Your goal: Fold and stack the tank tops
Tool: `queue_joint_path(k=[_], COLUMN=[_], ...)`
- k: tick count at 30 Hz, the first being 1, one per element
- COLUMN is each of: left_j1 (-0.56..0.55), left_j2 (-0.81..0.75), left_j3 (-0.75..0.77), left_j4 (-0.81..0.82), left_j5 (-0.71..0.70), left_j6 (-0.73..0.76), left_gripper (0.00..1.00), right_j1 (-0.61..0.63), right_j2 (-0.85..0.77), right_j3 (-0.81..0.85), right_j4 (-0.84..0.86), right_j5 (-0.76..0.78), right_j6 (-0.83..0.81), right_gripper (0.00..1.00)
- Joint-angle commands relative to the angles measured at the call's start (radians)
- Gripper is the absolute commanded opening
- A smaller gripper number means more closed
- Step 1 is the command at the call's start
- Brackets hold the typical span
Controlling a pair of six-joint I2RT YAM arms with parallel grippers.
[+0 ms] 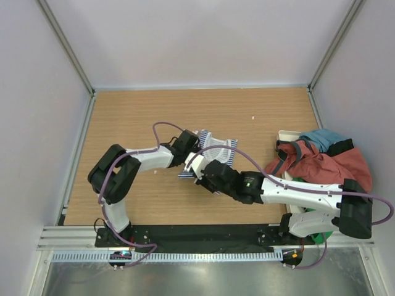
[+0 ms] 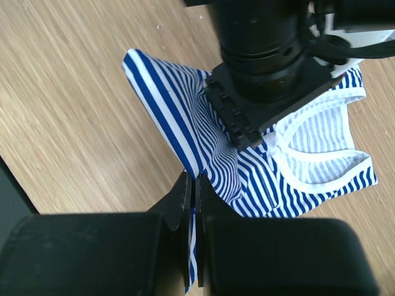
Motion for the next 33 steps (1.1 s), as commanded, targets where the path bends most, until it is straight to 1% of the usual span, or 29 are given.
queue_joint_path(k=[1,3,7,10,11,14,17,21,24,29,33], left_j1=[-0.002,-0.002,-0.002,-0.002,-0.002,-0.003,-0.01,-0.008,-0.002,0.059,0.095], left_j2=[-0.053,-0.079,-0.153,-0.24,-0.301,-0.415,-0.472,-0.518,-0.524,-0.537,-0.552], left_j3=[-0.06,-0.084,-0.143,-0.21,-0.23,-0.348,-0.385,-0.374,-0.338,-0.292,-0.282], left_j4=[-0.043,-0.063,-0.107,-0.146,-0.167,-0.154,-0.156,-0.179,-0.212,-0.23,-0.249], left_j5=[-0.062,-0.09,-0.15,-0.206,-0.251,-0.257,-0.253,-0.269,-0.276,-0.223,-0.22], left_j6=[0.042,0.039,0.017,-0.023,-0.036,-0.096,-0.106,-0.084,-0.06,-0.023,-0.004], left_gripper=[0.08,0.09,0.09,0.09,0.09,0.1,0.13,0.22,0.26,0.26,0.26], right_j1=[-0.027,-0.027,-0.028,-0.028,-0.027,-0.025,-0.027,-0.025,-0.027,-0.025,-0.025], right_j2=[-0.043,-0.041,-0.04,-0.027,-0.023,0.0,0.013,0.04,0.057,0.039,0.019], right_j3=[0.065,0.071,0.056,0.048,0.05,0.062,0.079,0.125,0.142,0.143,0.149], right_j4=[-0.031,-0.04,-0.025,-0.006,-0.002,0.0,-0.005,-0.048,-0.078,-0.103,-0.12], right_j5=[-0.11,-0.13,-0.228,-0.271,-0.324,-0.41,-0.472,-0.51,-0.527,-0.541,-0.537], right_j6=[0.003,-0.003,-0.007,-0.01,-0.013,-0.022,-0.031,-0.045,-0.053,-0.065,-0.072], right_gripper=[0.01,0.01,0.01,0.01,0.01,0.01,0.01,0.01,0.01,0.01,0.01])
